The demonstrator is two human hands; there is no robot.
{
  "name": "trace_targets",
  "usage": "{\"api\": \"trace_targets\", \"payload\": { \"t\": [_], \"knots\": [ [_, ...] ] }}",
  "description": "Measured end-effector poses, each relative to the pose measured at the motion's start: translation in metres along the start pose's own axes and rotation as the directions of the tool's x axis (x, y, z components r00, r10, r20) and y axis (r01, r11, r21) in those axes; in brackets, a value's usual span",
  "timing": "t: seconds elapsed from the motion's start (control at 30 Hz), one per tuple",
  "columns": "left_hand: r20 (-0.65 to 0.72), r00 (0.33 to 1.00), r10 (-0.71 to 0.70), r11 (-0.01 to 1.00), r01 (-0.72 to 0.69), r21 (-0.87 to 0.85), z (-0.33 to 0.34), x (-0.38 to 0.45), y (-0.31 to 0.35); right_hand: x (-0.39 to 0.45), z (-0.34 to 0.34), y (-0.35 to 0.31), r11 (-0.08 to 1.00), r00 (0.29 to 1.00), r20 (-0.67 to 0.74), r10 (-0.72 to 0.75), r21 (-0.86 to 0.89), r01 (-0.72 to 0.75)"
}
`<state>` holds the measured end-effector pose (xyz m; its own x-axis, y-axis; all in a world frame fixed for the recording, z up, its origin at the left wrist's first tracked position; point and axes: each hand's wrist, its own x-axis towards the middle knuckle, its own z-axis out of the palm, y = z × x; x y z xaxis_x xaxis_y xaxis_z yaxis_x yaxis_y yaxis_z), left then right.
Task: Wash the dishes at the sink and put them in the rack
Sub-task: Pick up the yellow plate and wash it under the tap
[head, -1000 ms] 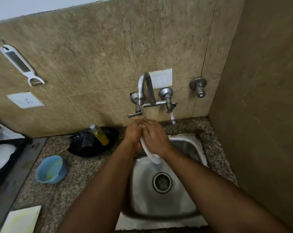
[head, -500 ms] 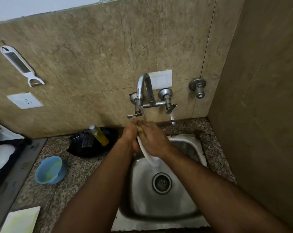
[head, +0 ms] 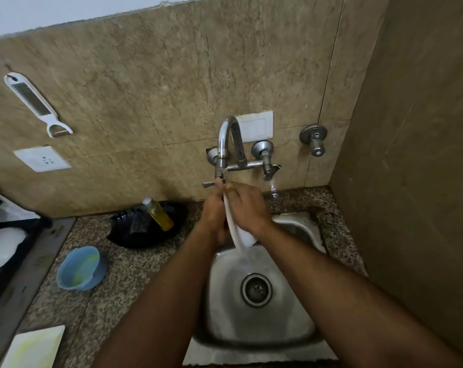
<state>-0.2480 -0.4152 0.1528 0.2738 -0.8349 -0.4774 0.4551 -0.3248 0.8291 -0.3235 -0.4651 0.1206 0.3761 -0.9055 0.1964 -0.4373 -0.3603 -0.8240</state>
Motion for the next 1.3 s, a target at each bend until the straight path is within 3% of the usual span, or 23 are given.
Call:
{"api": "trace_targets", "payload": {
  "t": [0.1, 0.2, 0.23, 0.3, 0.37, 0.4, 0.47, 0.57, 0.6, 0.67, 0.73, 0.8, 0.87, 0.9, 0.97, 1.03, 1.1, 1.13, 1.23, 1.3],
  "knots": [
    [-0.075, 0.996, -0.051, 0.998, 0.054, 0.034, -0.009, 0.011, 0.011, -0.014, 0.004, 0.004, 0.963, 0.971, 0.053, -0.234, -0.126, 0.239],
    [-0.12, 0.992, -0.043, 0.996, 0.051, 0.07, -0.01, 0.018, 0.006, -0.013, 0.005, 0.015, 0.954, 0.961, 0.046, -0.272, -0.117, 0.275],
    [-0.128, 0.992, -0.001, 0.996, 0.012, 0.084, -0.008, 0.015, 0.002, -0.011, 0.006, 0.016, 0.968, 0.974, 0.022, -0.226, -0.112, 0.227],
    [-0.139, 0.988, 0.061, 0.989, -0.041, 0.141, -0.001, 0.005, -0.007, 0.004, 0.006, 0.013, 0.998, 1.0, 0.025, 0.01, -0.069, -0.008],
    [-0.125, 0.981, 0.145, 0.973, -0.119, 0.199, 0.002, 0.0, -0.019, 0.02, 0.003, 0.012, 0.97, 0.967, 0.094, 0.238, -0.064, -0.233],
    [-0.116, 0.979, 0.165, 0.971, -0.141, 0.194, 0.002, -0.002, -0.023, 0.024, 0.003, 0.013, 0.961, 0.957, 0.108, 0.269, -0.102, -0.259],
    [-0.112, 0.989, 0.092, 0.994, -0.084, 0.072, -0.003, -0.002, -0.023, 0.021, 0.003, 0.014, 0.965, 0.976, 0.075, 0.203, -0.186, -0.186],
    [-0.115, 0.992, -0.046, 0.994, 0.034, -0.105, -0.01, 0.007, -0.011, -0.001, 0.007, 0.011, 0.973, 0.992, 0.073, -0.099, -0.201, 0.112],
    [-0.133, 0.989, -0.07, 0.992, 0.055, -0.115, -0.011, 0.009, -0.005, -0.008, 0.009, 0.01, 0.96, 0.978, 0.097, -0.186, -0.193, 0.202],
    [-0.162, 0.982, -0.094, 0.995, 0.087, -0.047, -0.011, 0.015, 0.001, -0.012, 0.01, 0.014, 0.958, 0.966, 0.111, -0.232, -0.147, 0.247],
    [-0.193, 0.98, -0.047, 0.994, 0.065, 0.087, -0.011, 0.015, 0.001, -0.007, 0.009, 0.018, 0.984, 0.987, 0.07, -0.145, -0.095, 0.151],
    [-0.16, 0.987, 0.03, 0.983, 0.0, 0.182, -0.006, 0.004, -0.006, 0.007, 0.001, 0.017, 0.993, 0.99, 0.08, 0.114, -0.04, -0.111],
    [-0.102, 0.994, 0.036, 0.99, -0.022, 0.136, -0.003, -0.005, -0.016, 0.019, -0.006, 0.016, 0.941, 0.932, 0.134, 0.336, 0.002, -0.339],
    [-0.102, 0.995, 0.023, 0.996, -0.014, 0.09, -0.003, -0.007, -0.018, 0.019, -0.008, 0.013, 0.937, 0.925, 0.151, 0.349, -0.021, -0.349],
    [-0.118, 0.993, -0.024, 1.0, 0.024, -0.002, -0.006, -0.011, -0.015, 0.01, -0.007, 0.01, 0.97, 0.967, 0.123, 0.225, -0.122, -0.21],
    [-0.134, 0.99, -0.039, 0.998, 0.031, -0.057, -0.007, -0.005, -0.01, -0.007, -0.002, 0.006, 0.973, 0.992, 0.124, 0.0, -0.228, 0.028],
    [-0.22, 0.975, -0.014, 1.0, 0.018, 0.019, -0.007, -0.002, -0.007, -0.016, 0.002, 0.007, 0.948, 0.973, 0.173, -0.154, -0.251, 0.194],
    [-0.254, 0.967, 0.02, 0.997, -0.001, 0.075, -0.009, 0.0, -0.008, -0.017, 0.003, 0.008, 0.954, 0.969, 0.19, -0.16, -0.22, 0.201],
    [-0.246, 0.96, 0.133, 0.983, -0.095, 0.16, -0.021, 0.003, -0.019, -0.001, 0.002, 0.017, 0.988, 0.968, 0.212, 0.137, 0.035, -0.148],
    [-0.252, 0.958, 0.135, 0.989, -0.113, 0.098, -0.025, -0.002, -0.026, 0.016, -0.005, 0.027, 0.925, 0.898, 0.291, 0.331, 0.09, -0.37]
  ]
}}
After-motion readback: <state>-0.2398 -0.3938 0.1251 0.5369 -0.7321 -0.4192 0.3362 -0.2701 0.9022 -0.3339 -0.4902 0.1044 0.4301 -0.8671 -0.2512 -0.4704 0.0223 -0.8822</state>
